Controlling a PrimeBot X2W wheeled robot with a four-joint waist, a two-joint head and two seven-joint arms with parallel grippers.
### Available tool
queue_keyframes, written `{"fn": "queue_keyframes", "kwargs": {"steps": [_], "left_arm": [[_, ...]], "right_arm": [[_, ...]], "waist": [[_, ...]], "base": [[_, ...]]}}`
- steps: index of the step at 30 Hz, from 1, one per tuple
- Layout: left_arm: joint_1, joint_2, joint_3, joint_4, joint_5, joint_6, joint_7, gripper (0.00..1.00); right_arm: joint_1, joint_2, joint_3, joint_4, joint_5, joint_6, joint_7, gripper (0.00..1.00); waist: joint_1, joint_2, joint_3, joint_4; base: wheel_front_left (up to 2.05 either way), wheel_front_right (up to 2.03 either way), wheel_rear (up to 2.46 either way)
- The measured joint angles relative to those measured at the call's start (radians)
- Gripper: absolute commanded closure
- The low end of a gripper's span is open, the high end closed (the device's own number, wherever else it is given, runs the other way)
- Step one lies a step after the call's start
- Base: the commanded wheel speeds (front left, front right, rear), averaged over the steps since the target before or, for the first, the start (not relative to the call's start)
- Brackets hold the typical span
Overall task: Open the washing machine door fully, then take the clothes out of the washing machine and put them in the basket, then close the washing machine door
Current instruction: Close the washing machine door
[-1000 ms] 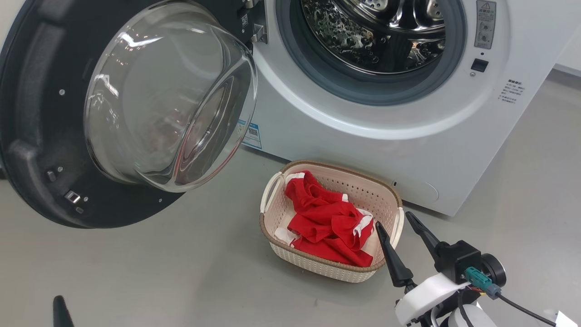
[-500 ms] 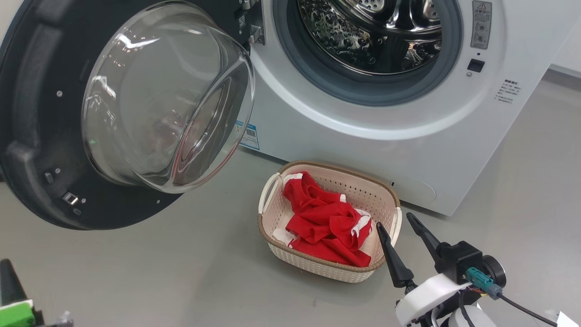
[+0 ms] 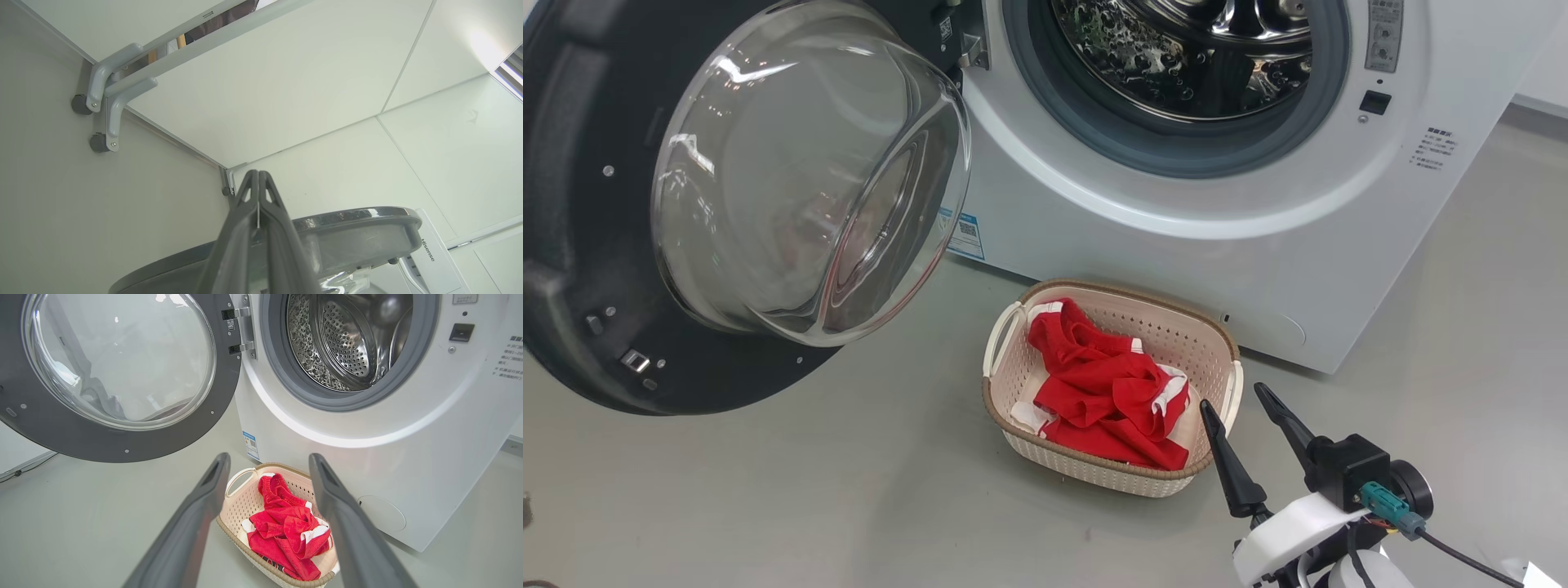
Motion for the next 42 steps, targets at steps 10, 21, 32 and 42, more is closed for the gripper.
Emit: {"fn": "queue_keyframes", "kwargs": {"steps": [10,21,32,42], "left_arm": [[-0.137,0.058,0.015,0.098,-0.055,0.056,0.071,1.00],[-0.233,0.064,0.033,0.202,-0.117,0.097,0.115,1.00],[-0.262,0.056,0.035,0.250,-0.187,0.080,0.212,1.00],[-0.260,0.057,-0.008,0.249,-0.236,0.025,0.369,1.00]], "right_arm": [[-0.006,-0.005,0.002,-0.003,-0.009,0.000,0.000,0.00],[-0.035,-0.017,0.005,-0.002,-0.011,0.000,0.000,0.00],[-0.039,-0.027,-0.020,0.005,-0.010,-0.001,0.000,0.00],[-0.039,-0.027,-0.022,0.022,-0.001,-0.001,0.000,0.00]], "waist": [[0.0000,0.0000,0.039,-0.032],[0.0000,0.0000,0.077,-0.070],[0.0000,0.0000,0.098,-0.085],[0.0000,0.0000,0.092,-0.067]], "base": [[0.00,0.00,0.00],[0.00,0.00,0.00],[0.00,0.00,0.00],[0.00,0.00,0.00]]}}
